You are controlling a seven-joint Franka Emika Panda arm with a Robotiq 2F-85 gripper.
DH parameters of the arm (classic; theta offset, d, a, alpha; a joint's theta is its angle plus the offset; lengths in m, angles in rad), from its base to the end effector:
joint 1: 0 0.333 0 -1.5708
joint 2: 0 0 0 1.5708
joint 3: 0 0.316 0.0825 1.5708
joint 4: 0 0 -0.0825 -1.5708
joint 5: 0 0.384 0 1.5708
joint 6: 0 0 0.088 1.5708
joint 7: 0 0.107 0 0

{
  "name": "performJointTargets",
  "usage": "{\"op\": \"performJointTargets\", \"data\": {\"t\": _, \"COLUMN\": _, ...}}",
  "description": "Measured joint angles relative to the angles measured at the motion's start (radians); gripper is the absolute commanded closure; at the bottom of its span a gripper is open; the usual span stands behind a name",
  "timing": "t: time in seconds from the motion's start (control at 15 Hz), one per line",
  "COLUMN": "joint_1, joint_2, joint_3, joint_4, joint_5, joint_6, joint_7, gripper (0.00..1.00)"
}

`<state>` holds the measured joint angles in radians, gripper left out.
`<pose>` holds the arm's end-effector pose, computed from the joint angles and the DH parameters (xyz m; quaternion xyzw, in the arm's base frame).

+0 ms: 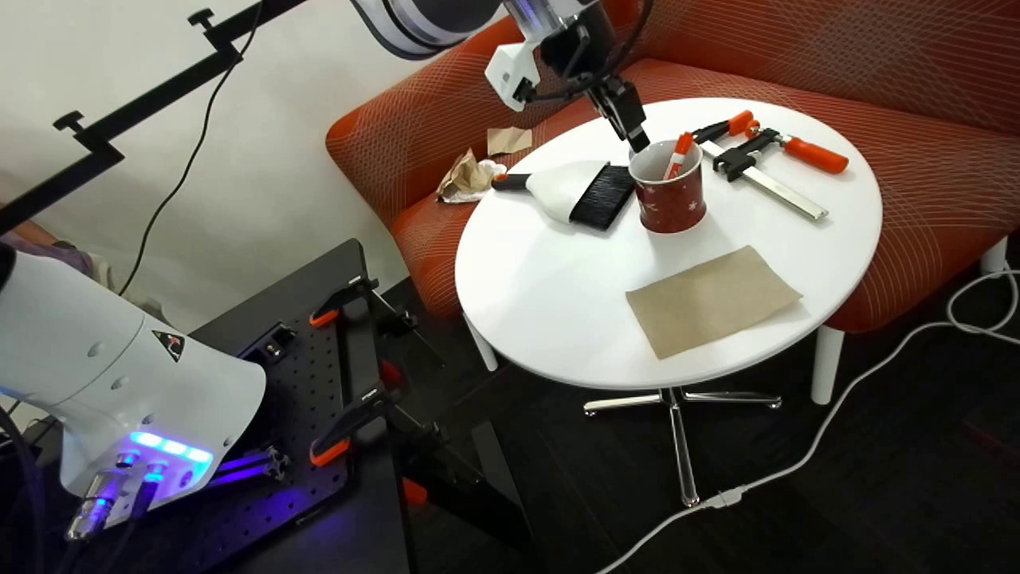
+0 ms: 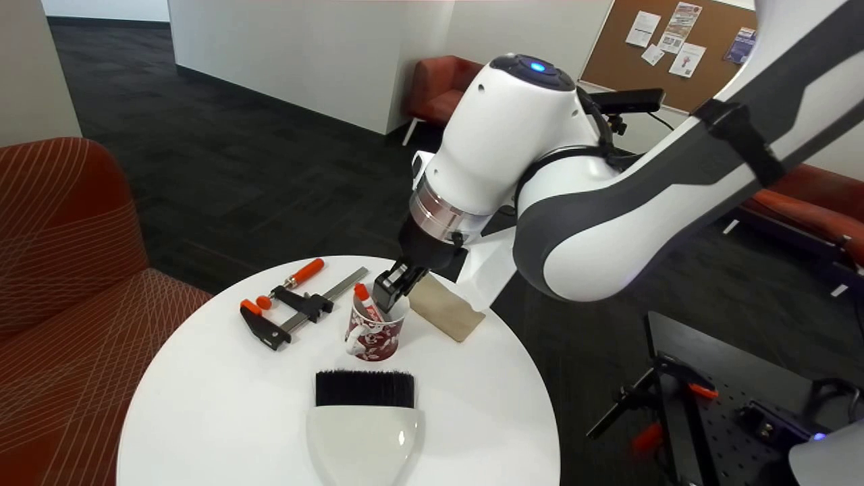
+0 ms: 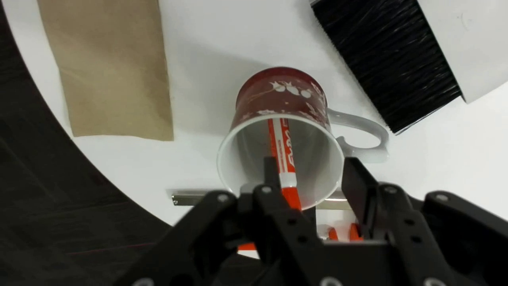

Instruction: Place the red marker inside the maroon mug, take the marker out of the mug then move the mug to the left

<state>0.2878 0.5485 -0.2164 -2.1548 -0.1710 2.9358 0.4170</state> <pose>0.5817 0.0522 0.1686 0.9874 -0.0680 0.1334 0.0503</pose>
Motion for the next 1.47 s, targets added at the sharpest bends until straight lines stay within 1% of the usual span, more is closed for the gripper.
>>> {"op": "performJointTargets", "data": {"t": 0.07, "joint_1": 0.0, "joint_2": 0.008, "joint_3": -0.001, "joint_4": 0.008, "joint_5": 0.002, "joint_6": 0.0, "joint_7": 0.0, "gripper": 0.63}}
{"op": "performJointTargets", "data": {"t": 0.13, "joint_1": 0.0, "joint_2": 0.017, "joint_3": -0.001, "joint_4": 0.017, "joint_5": 0.004, "joint_6": 0.0, "joint_7": 0.0, "gripper": 0.66}}
{"op": "performJointTargets", "data": {"t": 0.2, "joint_1": -0.001, "joint_2": 0.027, "joint_3": -0.003, "joint_4": 0.026, "joint_5": 0.007, "joint_6": 0.0, "joint_7": 0.0, "gripper": 0.63}}
{"op": "performJointTargets", "data": {"t": 0.33, "joint_1": -0.001, "joint_2": 0.051, "joint_3": -0.006, "joint_4": 0.045, "joint_5": 0.015, "joint_6": 0.0, "joint_7": 0.0, "gripper": 0.62}}
{"op": "performJointTargets", "data": {"t": 0.4, "joint_1": -0.001, "joint_2": 0.063, "joint_3": -0.008, "joint_4": 0.055, "joint_5": 0.018, "joint_6": 0.0, "joint_7": 0.0, "gripper": 0.64}}
{"op": "performJointTargets", "data": {"t": 0.47, "joint_1": -0.001, "joint_2": 0.075, "joint_3": -0.01, "joint_4": 0.066, "joint_5": 0.022, "joint_6": 0.0, "joint_7": 0.0, "gripper": 0.63}}
{"op": "performJointTargets", "data": {"t": 0.67, "joint_1": -0.002, "joint_2": 0.114, "joint_3": -0.013, "joint_4": 0.101, "joint_5": 0.035, "joint_6": 0.001, "joint_7": 0.0, "gripper": 0.65}}
{"op": "performJointTargets", "data": {"t": 1.13, "joint_1": -0.006, "joint_2": 0.186, "joint_3": -0.018, "joint_4": 0.174, "joint_5": 0.053, "joint_6": 0.004, "joint_7": 0.0, "gripper": 0.64}}
{"op": "performJointTargets", "data": {"t": 1.2, "joint_1": -0.007, "joint_2": 0.194, "joint_3": -0.019, "joint_4": 0.181, "joint_5": 0.057, "joint_6": 0.006, "joint_7": 0.0, "gripper": 0.7}}
{"op": "performJointTargets", "data": {"t": 1.33, "joint_1": -0.009, "joint_2": 0.208, "joint_3": -0.019, "joint_4": 0.193, "joint_5": 0.062, "joint_6": 0.012, "joint_7": 0.0, "gripper": 0.98}}
{"op": "performJointTargets", "data": {"t": 1.4, "joint_1": -0.01, "joint_2": 0.213, "joint_3": -0.019, "joint_4": 0.198, "joint_5": 0.065, "joint_6": 0.014, "joint_7": 0.0, "gripper": 1.0}}
{"op": "performJointTargets", "data": {"t": 1.47, "joint_1": -0.011, "joint_2": 0.217, "joint_3": -0.02, "joint_4": 0.2, "joint_5": 0.068, "joint_6": 0.019, "joint_7": 0.0, "gripper": 0.96}}
